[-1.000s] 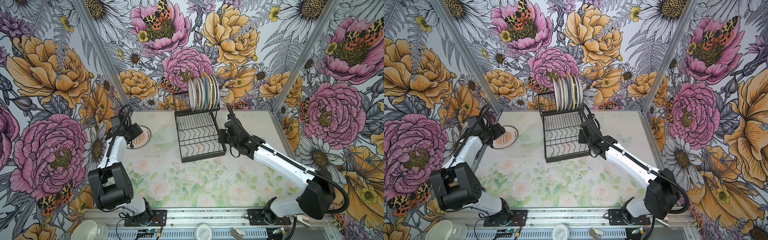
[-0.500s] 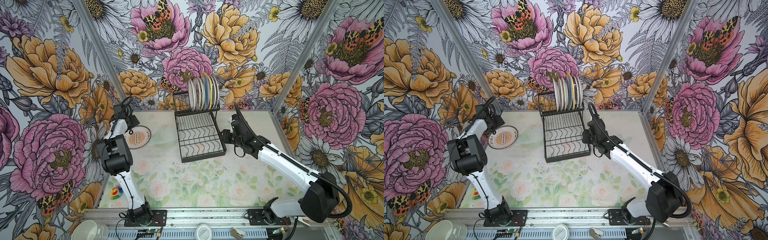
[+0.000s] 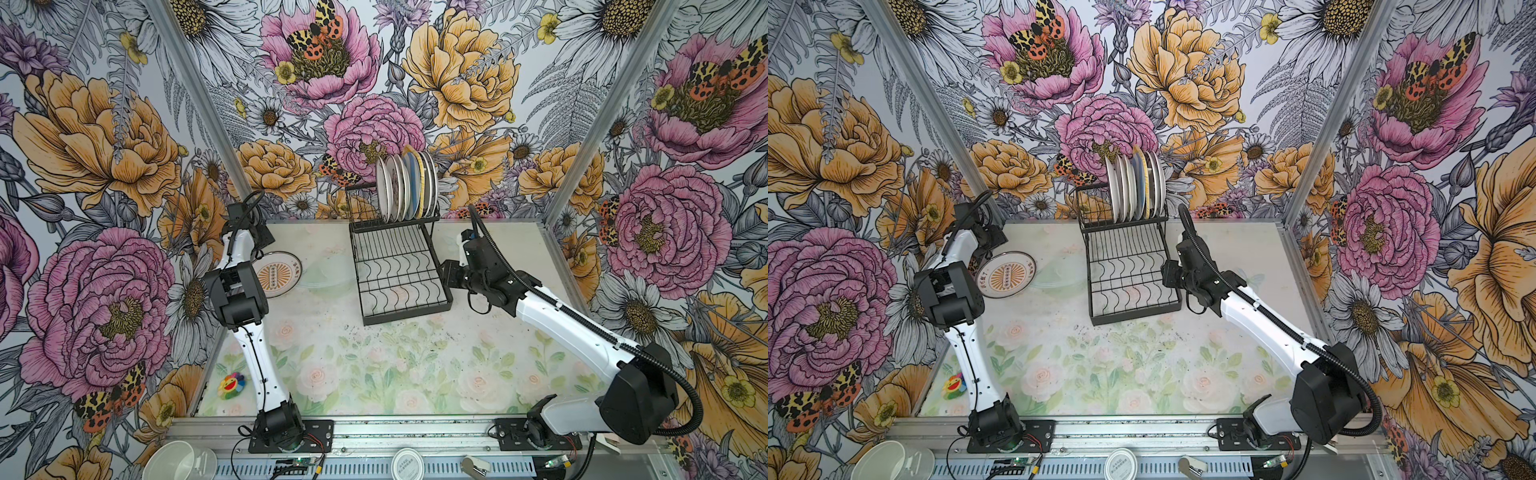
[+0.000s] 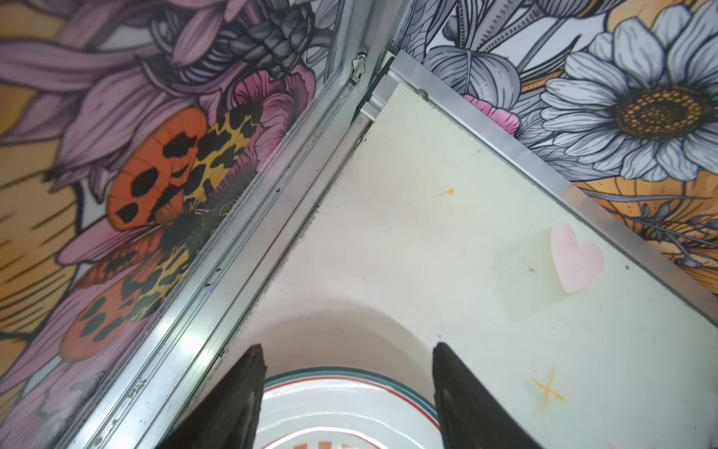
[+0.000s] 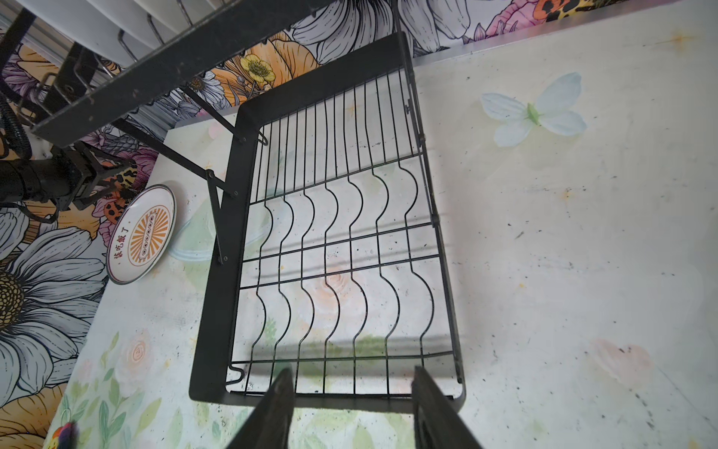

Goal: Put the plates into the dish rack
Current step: 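Position the left gripper over the sunburst plate's edge near the wall, then drag the sunburst plate with the left gripper toward the table center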

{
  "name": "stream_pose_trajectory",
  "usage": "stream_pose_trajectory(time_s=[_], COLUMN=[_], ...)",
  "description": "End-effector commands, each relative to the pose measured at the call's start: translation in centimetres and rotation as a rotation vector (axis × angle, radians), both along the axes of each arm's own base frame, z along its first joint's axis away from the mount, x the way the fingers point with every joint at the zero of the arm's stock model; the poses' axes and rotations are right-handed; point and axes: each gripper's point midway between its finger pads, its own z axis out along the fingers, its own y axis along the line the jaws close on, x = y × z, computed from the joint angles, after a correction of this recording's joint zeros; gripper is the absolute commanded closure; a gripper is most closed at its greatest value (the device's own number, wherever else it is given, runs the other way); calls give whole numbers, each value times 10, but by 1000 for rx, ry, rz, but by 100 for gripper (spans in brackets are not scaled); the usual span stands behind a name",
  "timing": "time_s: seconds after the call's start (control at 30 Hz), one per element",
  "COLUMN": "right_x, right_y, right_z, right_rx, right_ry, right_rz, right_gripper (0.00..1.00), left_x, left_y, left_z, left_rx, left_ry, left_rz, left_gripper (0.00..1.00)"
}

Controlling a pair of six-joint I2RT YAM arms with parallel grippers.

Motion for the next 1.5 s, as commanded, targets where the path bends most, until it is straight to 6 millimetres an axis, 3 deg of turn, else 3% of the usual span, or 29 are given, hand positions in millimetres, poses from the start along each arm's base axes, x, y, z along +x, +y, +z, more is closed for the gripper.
stream_pose_trajectory(time_s=[0.0, 0.4, 1.1, 1.27, 1.47], right_x=[7, 10, 3, 1, -1], right_y=[3, 7, -2, -3, -5], right_z=[10, 3, 9, 10, 11], right_rx=[21, 20, 17, 17, 15], right_ry=[-9, 8, -14, -17, -27], right_rz=[-2, 8, -3, -4, -1], right_gripper=[50, 50, 49, 49, 49], left_x=[0, 3, -14, -21, -32], left_y=[9, 15, -13, -28, -57], left_z=[-5, -26, -29, -21, -26], left_rx=[6, -33, -101, -129, -191], left_ry=[30, 76, 144, 146, 172], left_rz=[-6, -5, -85, -114, -164], left_gripper=[31, 33, 36, 37, 38])
